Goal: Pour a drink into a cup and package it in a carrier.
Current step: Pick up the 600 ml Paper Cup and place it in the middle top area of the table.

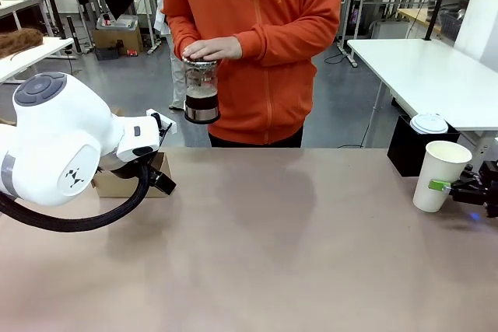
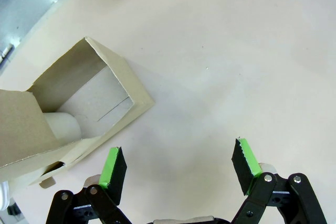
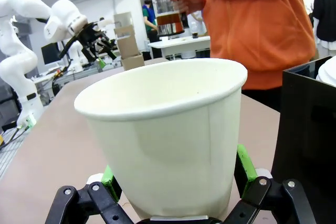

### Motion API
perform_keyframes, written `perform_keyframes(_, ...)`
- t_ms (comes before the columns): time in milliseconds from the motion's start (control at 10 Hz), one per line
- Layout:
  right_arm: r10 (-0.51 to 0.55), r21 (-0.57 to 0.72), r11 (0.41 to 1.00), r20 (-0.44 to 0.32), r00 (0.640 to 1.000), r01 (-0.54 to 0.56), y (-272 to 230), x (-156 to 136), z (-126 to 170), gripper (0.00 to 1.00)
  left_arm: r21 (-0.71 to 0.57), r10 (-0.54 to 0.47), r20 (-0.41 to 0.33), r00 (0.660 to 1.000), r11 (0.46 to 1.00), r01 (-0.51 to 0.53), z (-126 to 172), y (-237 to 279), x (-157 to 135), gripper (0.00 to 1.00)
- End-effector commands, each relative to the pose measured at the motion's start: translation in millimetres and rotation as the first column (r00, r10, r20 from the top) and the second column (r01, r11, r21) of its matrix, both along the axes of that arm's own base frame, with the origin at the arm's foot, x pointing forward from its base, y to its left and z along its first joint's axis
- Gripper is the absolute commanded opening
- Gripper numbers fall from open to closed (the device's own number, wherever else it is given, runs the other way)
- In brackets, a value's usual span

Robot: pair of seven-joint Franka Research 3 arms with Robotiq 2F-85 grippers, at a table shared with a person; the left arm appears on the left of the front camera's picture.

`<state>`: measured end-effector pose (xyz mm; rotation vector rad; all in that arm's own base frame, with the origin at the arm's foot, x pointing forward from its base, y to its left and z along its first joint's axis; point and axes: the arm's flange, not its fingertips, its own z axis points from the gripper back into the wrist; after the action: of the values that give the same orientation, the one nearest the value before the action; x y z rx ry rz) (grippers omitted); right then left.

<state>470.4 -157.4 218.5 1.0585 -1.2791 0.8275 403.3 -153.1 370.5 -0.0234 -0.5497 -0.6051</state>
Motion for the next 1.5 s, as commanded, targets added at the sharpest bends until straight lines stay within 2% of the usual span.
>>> perform_keyframes(0,-0.009,0.012,1.0,0.002,1.0,0.009,2,6,4,0.8,-0.002,0.0,0.0,1.0,1.0,0.0,0,1,0,1.0)
perform_keyframes(100,-0.006,0.008,1.0,-0.034,0.999,0.006,-9,1,7,0.8,-0.002,0.0,0.0,1.0,1.0,0.0,0,1,0,1.0)
perform_keyframes(200,0.002,0.0,1.0,0.001,1.0,-0.002,0,1,0,0.8,-0.002,0.0,0.0,1.0,1.0,0.0,0,1,0,1.0)
perform_keyframes(500,-0.003,0.001,1.0,-0.005,1.0,0.003,-2,0,0,0.81,-0.002,0.0,0.0,1.0,1.0,0.0,0,1,0,1.0)
perform_keyframes(700,0.012,-0.037,0.999,0.029,1.0,-0.011,39,-16,54,0.81,-0.002,0.0,0.0,1.0,1.0,0.0,0,1,0,1.0)
perform_keyframes(900,0.007,-0.025,1.0,-0.026,1.0,-0.007,84,-13,87,0.81,-0.002,0.0,0.0,1.0,1.0,0.0,0,1,0,1.0)
perform_keyframes(1200,-0.01,-0.005,1.0,-0.07,0.998,0.009,176,32,105,0.81,-0.002,0.0,0.0,1.0,1.0,0.0,0,1,0,1.0)
perform_keyframes(1400,-0.032,-0.003,0.999,-0.061,0.998,0.032,223,65,96,0.81,-0.002,0.0,0.0,1.0,1.0,0.0,0,1,0,1.0)
